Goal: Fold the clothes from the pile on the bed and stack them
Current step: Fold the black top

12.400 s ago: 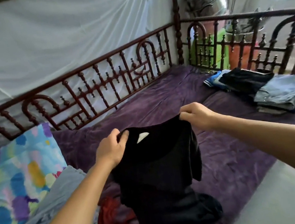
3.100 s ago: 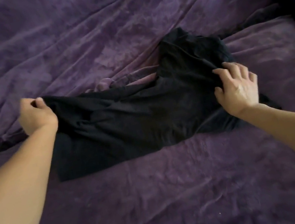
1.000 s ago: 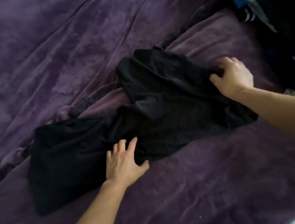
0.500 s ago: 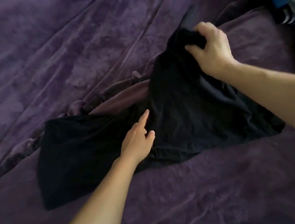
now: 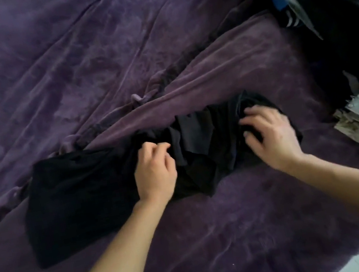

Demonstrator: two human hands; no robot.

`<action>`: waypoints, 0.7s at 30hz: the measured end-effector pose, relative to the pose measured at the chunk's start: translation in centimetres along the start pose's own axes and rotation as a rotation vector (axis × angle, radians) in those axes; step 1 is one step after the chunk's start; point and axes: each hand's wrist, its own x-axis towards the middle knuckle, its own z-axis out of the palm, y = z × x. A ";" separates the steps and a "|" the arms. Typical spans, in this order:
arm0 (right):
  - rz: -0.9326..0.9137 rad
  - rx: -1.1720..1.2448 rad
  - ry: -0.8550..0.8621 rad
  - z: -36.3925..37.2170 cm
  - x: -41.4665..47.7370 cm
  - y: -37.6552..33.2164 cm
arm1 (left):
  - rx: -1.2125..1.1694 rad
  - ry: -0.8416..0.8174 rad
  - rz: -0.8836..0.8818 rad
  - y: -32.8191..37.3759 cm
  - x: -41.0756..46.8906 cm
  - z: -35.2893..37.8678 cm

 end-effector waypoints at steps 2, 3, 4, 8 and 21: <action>0.421 -0.028 -0.014 -1.2 1.5 1.3 | 0.069 -0.103 0.208 1.4 -1.6 1.8; 0.603 -0.001 -0.093 -1.5 2.1 1.9 | 0.122 -0.188 0.214 1.8 -2.2 2.8; 0.715 0.029 -0.175 -1.6 2.6 2.2 | 0.172 -0.297 0.149 2.0 -2.5 3.5; 0.794 0.125 -0.345 -0.7 3.3 2.5 | 0.184 -0.650 -0.207 1.1 -0.3 5.1; 0.268 0.606 -0.368 -0.3 4.8 -16.1 | -0.215 -0.058 -0.695 -7.6 -5.3 -6.9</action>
